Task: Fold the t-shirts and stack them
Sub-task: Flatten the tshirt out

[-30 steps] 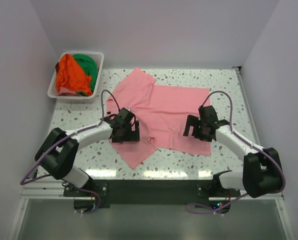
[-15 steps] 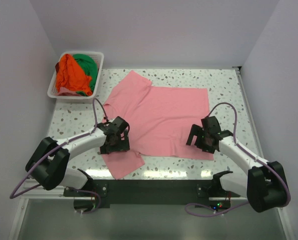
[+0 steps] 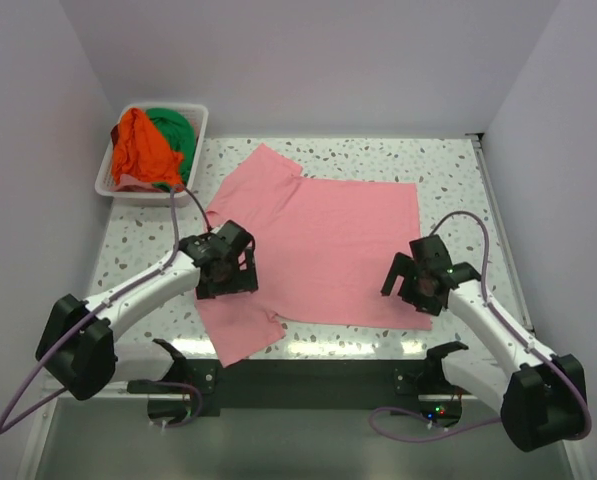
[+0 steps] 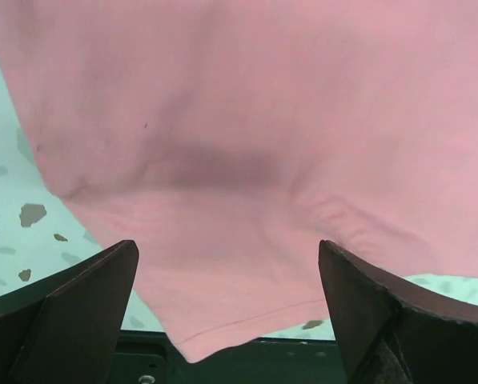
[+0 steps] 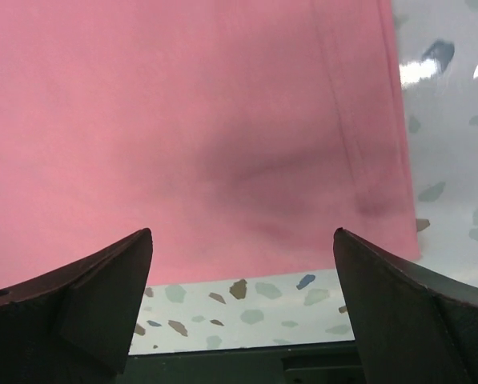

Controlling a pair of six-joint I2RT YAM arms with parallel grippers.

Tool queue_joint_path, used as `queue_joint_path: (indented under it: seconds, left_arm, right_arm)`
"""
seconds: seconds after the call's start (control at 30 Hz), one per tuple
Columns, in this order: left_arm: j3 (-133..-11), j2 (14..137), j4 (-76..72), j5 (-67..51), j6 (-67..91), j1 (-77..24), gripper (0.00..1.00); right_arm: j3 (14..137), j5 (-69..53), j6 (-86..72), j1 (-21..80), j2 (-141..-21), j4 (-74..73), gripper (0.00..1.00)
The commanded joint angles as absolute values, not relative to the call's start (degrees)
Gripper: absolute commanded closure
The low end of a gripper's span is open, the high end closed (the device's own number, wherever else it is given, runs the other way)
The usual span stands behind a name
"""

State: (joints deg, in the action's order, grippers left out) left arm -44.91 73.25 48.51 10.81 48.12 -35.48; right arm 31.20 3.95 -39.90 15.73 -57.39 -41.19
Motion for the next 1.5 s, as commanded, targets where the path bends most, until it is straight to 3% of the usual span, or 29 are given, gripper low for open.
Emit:
queue_joint_path:
  seconds: [0.0,0.17,0.37,0.7,0.93,1.47]
  left_arm:
    - [-54.29,71.8,47.73,14.49,45.44,-35.51,0.0]
    - [-64.5,79.79,45.01,18.81,40.44,-31.92,0.0]
    - [-79.69,96.1,34.64,13.54,31.21,-22.42,0.0]
    - [-122.91,130.94,35.43,11.7,20.58,-18.99,0.0]
    - [-126.74,140.35,27.61,11.43,16.62,-16.88,0.0]
    - [-135.08,152.49,28.56,7.57,18.81,-12.57,0.0]
  right_arm:
    - [39.97,6.06,-36.92,15.73,-58.09,-41.05,0.01]
    - [51.14,10.9,-33.67,15.38,-65.11,-38.77,0.01]
    - [65.98,9.93,-29.28,13.1,-82.59,-33.49,0.02]
    - [93.13,6.17,-23.12,7.21,-113.27,-31.11,0.01]
    - [107.39,5.01,-20.57,5.98,-127.96,-35.32,0.01]
    - [115.31,3.51,-20.21,2.73,-140.09,-37.44,0.01]
